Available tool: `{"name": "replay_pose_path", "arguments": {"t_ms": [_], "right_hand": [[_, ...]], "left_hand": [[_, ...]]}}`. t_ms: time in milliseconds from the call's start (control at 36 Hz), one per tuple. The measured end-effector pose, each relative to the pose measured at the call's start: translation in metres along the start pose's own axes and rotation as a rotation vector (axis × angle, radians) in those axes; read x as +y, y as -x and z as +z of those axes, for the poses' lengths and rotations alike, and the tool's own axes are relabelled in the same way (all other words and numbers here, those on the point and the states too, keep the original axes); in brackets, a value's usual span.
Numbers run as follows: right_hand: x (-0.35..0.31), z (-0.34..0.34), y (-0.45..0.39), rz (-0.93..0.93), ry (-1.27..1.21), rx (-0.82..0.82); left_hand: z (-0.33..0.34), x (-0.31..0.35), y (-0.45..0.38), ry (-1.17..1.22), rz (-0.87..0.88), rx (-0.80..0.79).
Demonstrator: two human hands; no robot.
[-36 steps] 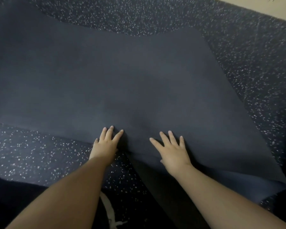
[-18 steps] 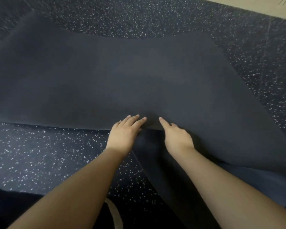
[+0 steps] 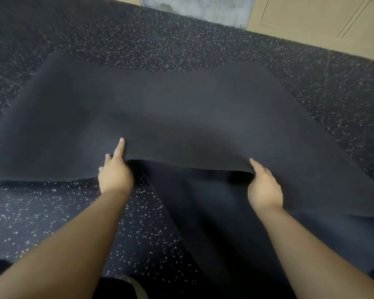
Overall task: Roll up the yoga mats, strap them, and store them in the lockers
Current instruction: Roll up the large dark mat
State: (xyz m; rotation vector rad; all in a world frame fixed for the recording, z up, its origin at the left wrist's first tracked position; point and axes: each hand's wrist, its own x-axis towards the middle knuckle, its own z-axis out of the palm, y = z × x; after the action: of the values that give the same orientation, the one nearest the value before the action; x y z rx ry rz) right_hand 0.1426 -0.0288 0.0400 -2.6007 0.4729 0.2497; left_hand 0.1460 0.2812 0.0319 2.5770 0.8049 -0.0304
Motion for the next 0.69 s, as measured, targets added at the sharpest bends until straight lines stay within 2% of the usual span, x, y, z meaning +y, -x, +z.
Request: {"name": "replay_pose_path", "arguments": {"t_ms": [139, 222, 306, 389, 472, 528, 611, 667, 694], "right_hand": [[0.001, 0.001, 0.0, 0.056, 0.032, -0.064], [-0.004, -0.005, -0.003, 0.089, 0.141, -0.04], [-0.007, -0.016, -0.004, 0.056, 0.099, 0.051], [-0.007, -0.025, -0.006, 0.015, 0.086, 0.099], [-0.002, -0.03, -0.01, 0.009, 0.029, 0.155], [0.003, -0.03, -0.011, 0.013, 0.006, 0.143], [0.011, -0.026, -0.011, 0.031, 0.0, 0.091], [0.015, -0.022, -0.012, 0.052, -0.032, 0.034], [0.018, -0.02, -0.012, 0.063, -0.044, 0.004]], "left_hand": [[-0.016, 0.066, 0.002, 0.377, 0.062, 0.154], [-0.015, 0.107, 0.003, 0.504, 0.138, 0.147], [-0.003, 0.146, 0.001, 0.588, 0.22, 0.105], [0.007, 0.19, 0.005, 0.587, 0.326, 0.092], [0.022, 0.229, 0.003, 0.439, 0.475, 0.096], [0.033, 0.254, -0.001, 0.274, 0.626, -0.003], [0.048, 0.277, 0.006, 0.05, 0.919, -0.298], [0.059, 0.274, 0.009, 0.041, 1.057, -0.414], [0.066, 0.268, 0.01, 0.052, 1.072, -0.435]]}}
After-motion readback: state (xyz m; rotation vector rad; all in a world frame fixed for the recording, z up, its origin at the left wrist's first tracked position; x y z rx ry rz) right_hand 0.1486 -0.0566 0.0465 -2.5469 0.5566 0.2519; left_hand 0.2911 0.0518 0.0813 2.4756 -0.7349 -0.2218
